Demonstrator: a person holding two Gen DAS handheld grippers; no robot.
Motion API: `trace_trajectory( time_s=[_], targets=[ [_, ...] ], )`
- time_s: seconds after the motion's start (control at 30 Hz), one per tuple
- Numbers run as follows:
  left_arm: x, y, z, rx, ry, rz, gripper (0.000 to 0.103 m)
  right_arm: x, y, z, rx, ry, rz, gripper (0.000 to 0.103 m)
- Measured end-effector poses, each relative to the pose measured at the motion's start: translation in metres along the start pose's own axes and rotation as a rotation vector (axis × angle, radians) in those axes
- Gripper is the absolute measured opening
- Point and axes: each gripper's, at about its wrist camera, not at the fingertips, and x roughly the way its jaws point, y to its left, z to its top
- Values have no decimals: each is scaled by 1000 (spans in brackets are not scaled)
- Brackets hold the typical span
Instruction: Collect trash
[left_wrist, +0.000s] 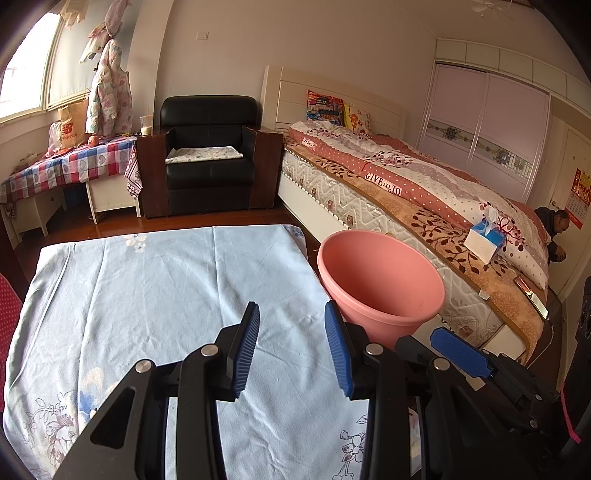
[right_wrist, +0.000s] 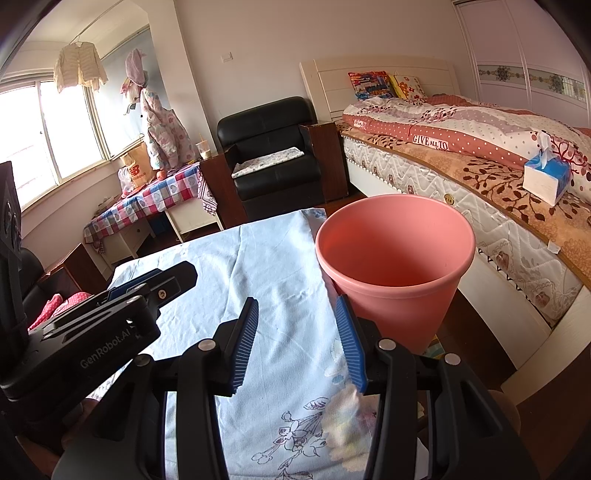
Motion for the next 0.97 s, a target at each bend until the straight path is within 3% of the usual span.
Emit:
trace_trajectory(
  time_s=[0.97],
  targets=[
    [1, -3, -6, 1, 3, -4, 36, 1, 0, -4, -4, 4, 0, 45]
  ],
)
